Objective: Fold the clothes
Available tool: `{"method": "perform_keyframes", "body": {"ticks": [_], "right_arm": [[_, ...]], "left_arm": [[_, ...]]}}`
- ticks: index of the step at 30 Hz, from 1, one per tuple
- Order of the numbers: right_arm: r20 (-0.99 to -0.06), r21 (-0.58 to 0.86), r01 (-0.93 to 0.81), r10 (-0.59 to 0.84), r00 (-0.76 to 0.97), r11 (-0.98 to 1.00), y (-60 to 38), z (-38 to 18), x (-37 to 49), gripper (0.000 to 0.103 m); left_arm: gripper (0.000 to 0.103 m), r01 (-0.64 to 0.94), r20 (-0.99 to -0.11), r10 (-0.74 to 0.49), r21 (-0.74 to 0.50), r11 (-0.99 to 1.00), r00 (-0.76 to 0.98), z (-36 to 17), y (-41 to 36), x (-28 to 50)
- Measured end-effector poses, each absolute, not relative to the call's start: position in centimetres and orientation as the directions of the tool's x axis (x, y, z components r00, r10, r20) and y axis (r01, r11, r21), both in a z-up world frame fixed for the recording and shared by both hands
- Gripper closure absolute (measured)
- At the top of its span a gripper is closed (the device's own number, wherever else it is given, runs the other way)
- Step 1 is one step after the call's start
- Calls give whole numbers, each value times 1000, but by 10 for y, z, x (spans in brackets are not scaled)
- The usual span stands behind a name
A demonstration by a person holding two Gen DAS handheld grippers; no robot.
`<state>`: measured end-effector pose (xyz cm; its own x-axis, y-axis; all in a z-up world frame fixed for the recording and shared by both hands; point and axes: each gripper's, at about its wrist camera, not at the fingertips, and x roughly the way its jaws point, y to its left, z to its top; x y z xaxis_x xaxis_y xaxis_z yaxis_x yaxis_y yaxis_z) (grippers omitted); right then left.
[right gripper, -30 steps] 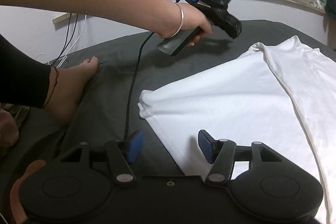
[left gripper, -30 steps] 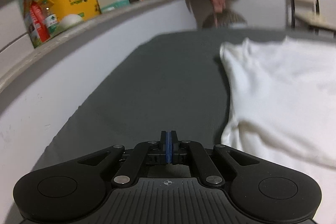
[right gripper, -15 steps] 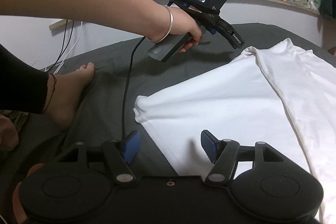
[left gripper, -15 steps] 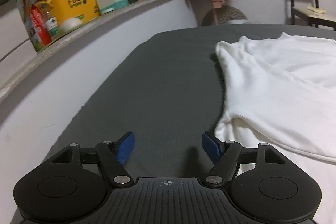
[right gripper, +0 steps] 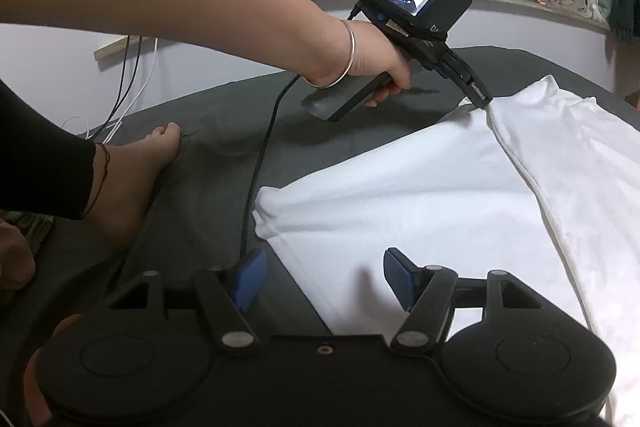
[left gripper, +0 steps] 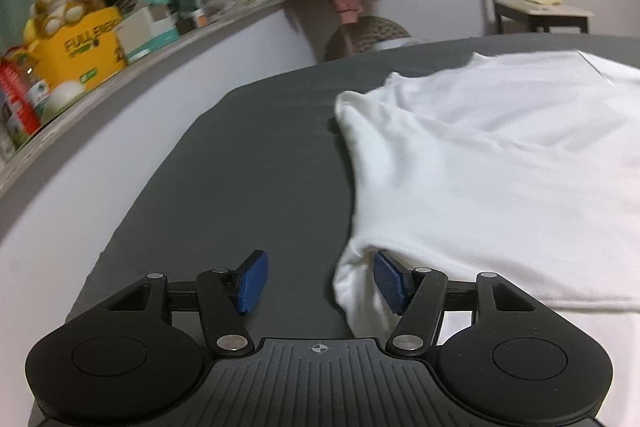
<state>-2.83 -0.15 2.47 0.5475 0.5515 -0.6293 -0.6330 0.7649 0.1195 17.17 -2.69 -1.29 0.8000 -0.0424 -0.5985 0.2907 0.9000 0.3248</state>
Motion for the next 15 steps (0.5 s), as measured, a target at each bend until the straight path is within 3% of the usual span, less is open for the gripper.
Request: {"method": "perform_keyframes", "body": {"ticks": [2, 3, 5, 7, 8, 10, 15], "right_arm": [[-629, 123, -632, 553, 546, 765, -1, 25, -29, 38], [-629, 125, -632, 553, 545, 765, -2, 25, -29, 38], [-629, 129, -631, 555, 544, 765, -2, 25, -30, 38], [-631, 127, -633, 555, 543, 764, -2, 25, -31, 38], [-631, 125, -635, 555, 542, 763, -2, 25, -31, 38], [-633, 120, -635, 552, 543, 763, -2, 24, -30, 38], [-634, 132, -628, 552, 541, 767, -3, 24, -28, 37]], "left_arm": [[43, 302, -611, -26, 352, 886, 791, -17, -29, 172], [57, 300, -616, -15, 362, 883, 788, -19, -30, 173], [68, 297, -622, -10, 360, 884, 783, -21, -30, 176], [89, 297, -626, -15, 347, 890, 779, -22, -31, 179], [95, 301, -630, -19, 344, 889, 777, -23, -33, 179], [99, 301, -627, -13, 355, 885, 779, -25, -37, 179], [99, 288, -626, -16, 336, 897, 780, -26, -29, 179]]}}
